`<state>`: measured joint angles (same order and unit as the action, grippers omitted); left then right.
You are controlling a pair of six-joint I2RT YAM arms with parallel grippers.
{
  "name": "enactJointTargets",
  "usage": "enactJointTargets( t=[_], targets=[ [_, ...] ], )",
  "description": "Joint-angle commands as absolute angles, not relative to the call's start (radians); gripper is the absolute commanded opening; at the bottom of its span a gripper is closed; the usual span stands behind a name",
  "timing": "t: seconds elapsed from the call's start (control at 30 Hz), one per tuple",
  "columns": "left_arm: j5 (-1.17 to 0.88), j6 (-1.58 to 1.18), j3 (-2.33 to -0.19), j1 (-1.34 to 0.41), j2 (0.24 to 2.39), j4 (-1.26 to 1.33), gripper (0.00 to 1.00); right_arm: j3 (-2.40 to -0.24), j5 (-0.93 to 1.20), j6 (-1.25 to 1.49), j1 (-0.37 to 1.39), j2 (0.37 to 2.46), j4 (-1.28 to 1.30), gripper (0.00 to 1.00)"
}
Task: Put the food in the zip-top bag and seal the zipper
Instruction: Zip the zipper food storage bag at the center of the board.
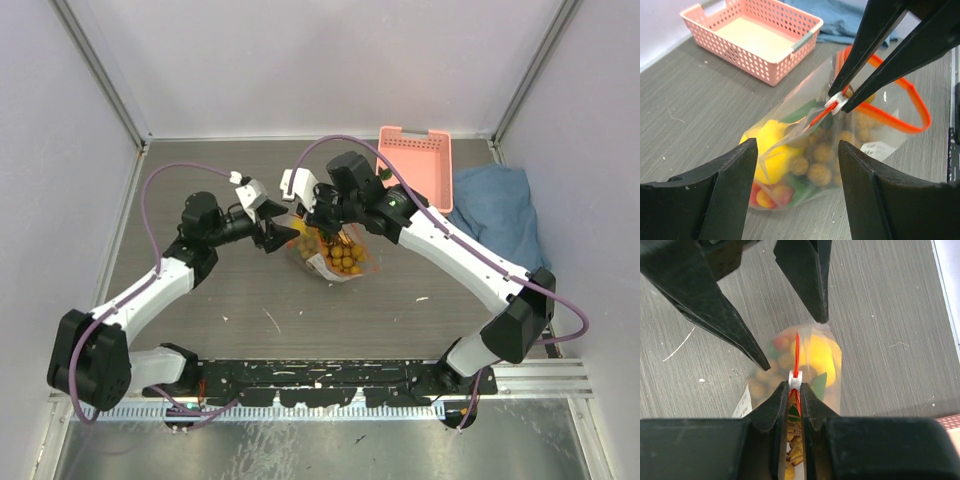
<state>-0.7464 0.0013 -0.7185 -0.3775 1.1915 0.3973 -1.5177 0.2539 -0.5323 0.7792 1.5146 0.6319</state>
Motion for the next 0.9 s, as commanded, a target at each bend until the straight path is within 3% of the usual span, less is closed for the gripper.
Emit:
enactJointTargets(
  t=[0.0,0.27,0.4,0.47,0.6,0.67,0.73,0.87],
  targets=[
    [-0.854,0.137,-0.782,-0.376,1.257,0.406,0.67,-1.519,0.291,-0.556,0.782,1.481,0.594,0.01],
    [-1.056,0.212,-0.885,-0.376,1.374,0.389,0.66,-1.518,0.312,-0.569,0.782,1.482,0.604,0.01],
    [-1.103,0.212,-0.924,-0.376,1.411,0.381,0.61,-1.518,0.327,-0.567,0.783,1.492,0.603,0.01],
    [-1.133,0.194,-0.940,-0.378,1.424,0.381,0.52,-1.515,0.334,-0.565,0.784,1.493,0.602,0.01],
    [-1.161,0.179,-0.937,-0.390,1.429,0.383,0.14,-1.497,0.335,-0.547,0.782,1.479,0.570,0.01],
    [-1.151,0.170,-0.920,-0.390,1.420,0.391,0.01,-1.491,0.336,-0.537,0.783,1.467,0.558,0.01],
    [-1.126,0.140,-0.898,-0.390,1.397,0.411,0.00,-1.477,0.316,-0.510,0.782,1.450,0.532,0.05],
    [-1.010,0.042,-0.847,-0.390,1.343,0.462,0.00,-1.429,0.249,-0.425,0.782,1.387,0.483,0.26]
  ],
)
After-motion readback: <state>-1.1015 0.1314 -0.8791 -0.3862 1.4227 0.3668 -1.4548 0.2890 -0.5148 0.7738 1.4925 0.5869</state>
